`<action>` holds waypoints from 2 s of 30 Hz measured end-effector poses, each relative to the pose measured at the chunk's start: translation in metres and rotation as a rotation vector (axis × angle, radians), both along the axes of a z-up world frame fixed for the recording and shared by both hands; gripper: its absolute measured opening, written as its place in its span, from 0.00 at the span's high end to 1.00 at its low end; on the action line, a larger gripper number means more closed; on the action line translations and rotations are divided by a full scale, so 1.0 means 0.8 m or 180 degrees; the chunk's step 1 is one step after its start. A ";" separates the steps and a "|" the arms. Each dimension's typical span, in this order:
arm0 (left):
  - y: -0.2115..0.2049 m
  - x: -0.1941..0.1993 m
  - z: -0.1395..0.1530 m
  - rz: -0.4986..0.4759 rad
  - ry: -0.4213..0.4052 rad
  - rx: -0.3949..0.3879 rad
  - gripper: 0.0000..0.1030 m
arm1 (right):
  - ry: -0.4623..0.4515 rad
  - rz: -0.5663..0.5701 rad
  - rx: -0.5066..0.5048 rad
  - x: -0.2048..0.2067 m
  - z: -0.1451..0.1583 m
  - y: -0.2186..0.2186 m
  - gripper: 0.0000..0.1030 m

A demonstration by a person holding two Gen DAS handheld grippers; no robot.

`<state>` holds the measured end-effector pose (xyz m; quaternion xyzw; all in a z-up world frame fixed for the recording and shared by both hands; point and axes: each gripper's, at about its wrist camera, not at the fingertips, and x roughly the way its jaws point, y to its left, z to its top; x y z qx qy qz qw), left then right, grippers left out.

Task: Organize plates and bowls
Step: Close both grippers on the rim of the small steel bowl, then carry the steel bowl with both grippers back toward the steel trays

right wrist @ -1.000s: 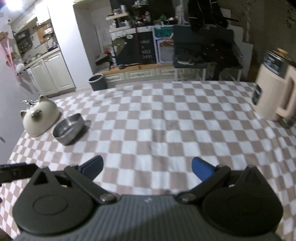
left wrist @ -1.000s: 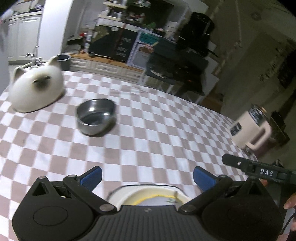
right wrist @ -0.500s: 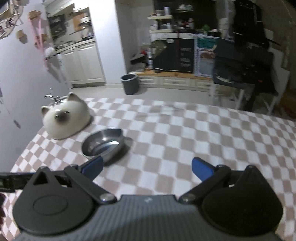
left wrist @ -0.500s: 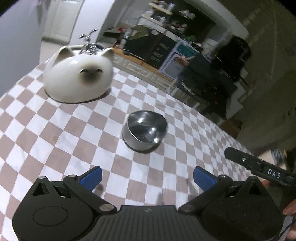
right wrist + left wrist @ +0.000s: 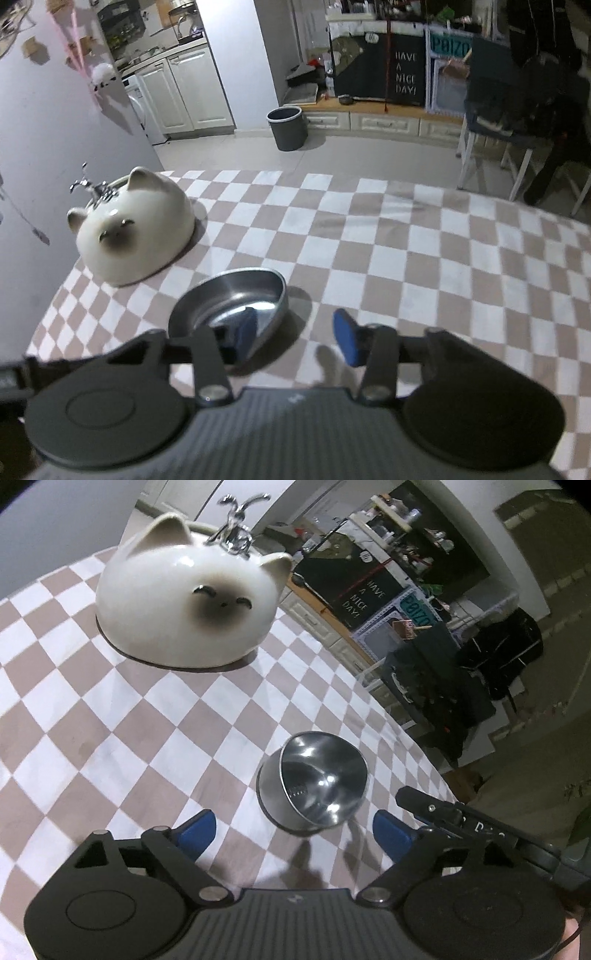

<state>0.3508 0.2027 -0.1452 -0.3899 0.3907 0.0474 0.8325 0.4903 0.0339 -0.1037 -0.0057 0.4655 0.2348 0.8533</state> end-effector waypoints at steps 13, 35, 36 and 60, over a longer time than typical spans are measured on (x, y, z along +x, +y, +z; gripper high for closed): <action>0.006 0.023 -0.024 0.0031 -0.0050 -0.0179 0.51 | 0.0002 0.0321 -0.0267 0.039 -0.030 0.047 0.80; 0.013 0.034 -0.035 -0.0045 -0.0002 -0.0067 0.83 | -0.0111 0.0350 -0.0369 0.038 -0.036 0.046 0.94; 0.012 0.034 -0.035 -0.0061 0.0008 -0.0042 0.83 | -0.0118 0.0345 -0.0366 0.035 -0.035 0.045 0.94; -0.075 -0.021 0.066 -0.0656 -0.0333 0.0280 0.86 | -0.0196 -0.0204 -0.0035 -0.063 0.043 -0.077 0.94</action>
